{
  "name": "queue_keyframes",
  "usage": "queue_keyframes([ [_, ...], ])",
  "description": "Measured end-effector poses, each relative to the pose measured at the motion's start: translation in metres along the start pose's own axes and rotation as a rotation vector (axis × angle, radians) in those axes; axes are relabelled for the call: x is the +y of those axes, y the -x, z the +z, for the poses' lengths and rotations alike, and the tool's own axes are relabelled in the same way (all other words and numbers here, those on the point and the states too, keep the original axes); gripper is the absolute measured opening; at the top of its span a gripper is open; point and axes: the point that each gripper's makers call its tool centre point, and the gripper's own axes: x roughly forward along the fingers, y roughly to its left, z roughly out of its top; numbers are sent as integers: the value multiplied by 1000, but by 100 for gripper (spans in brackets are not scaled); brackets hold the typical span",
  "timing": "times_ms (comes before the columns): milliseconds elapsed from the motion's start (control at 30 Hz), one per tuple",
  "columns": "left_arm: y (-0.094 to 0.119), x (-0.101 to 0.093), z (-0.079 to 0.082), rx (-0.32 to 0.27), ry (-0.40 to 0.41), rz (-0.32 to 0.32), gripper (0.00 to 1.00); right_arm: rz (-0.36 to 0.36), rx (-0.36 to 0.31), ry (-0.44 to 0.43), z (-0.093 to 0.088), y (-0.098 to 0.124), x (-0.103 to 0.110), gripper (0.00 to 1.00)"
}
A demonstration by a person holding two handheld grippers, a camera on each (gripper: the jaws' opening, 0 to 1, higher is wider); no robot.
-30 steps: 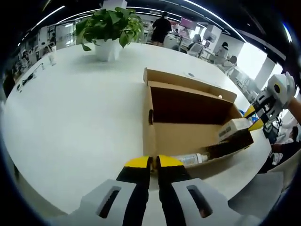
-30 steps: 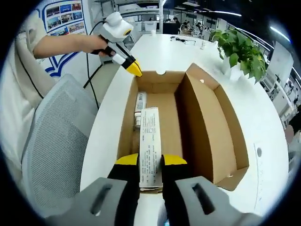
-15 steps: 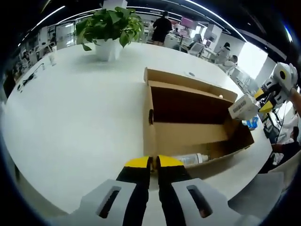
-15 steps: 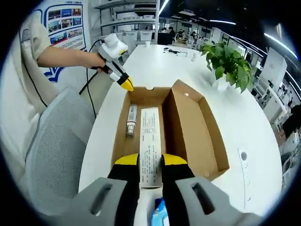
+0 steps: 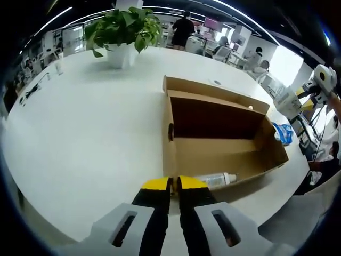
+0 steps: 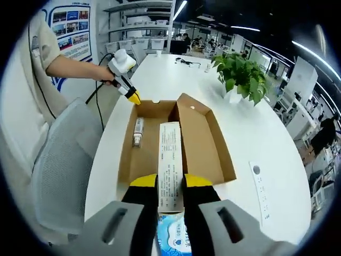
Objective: Operate the shoe box by opening the lid, removing the specified soft item, and placing it in the target area until the item is outside and the box remains undamaged.
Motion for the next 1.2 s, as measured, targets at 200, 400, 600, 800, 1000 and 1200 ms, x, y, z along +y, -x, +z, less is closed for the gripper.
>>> queue_keyframes([
  [200, 0, 0, 0, 6, -2, -3, 2, -29, 25, 2, -17, 20, -14, 14],
  [400, -1, -1, 0, 25, -25, -6, 2, -55, 60, 10, -40, 39, -26, 14],
  [600, -1, -2, 0, 35, -27, -2, 2, -68, 101, 22, -62, 52, -35, 14],
  [800, -2, -1, 0, 41, -25, -1, 2, -75, 126, 22, -78, 60, -46, 14],
  [1000, -2, -1, 0, 41, -21, -1, 2, -82, 147, 16, -96, 66, -55, 14],
  [1200, -2, -1, 0, 43, -23, -1, 2, -94, 172, 1, -116, 72, -65, 14],
])
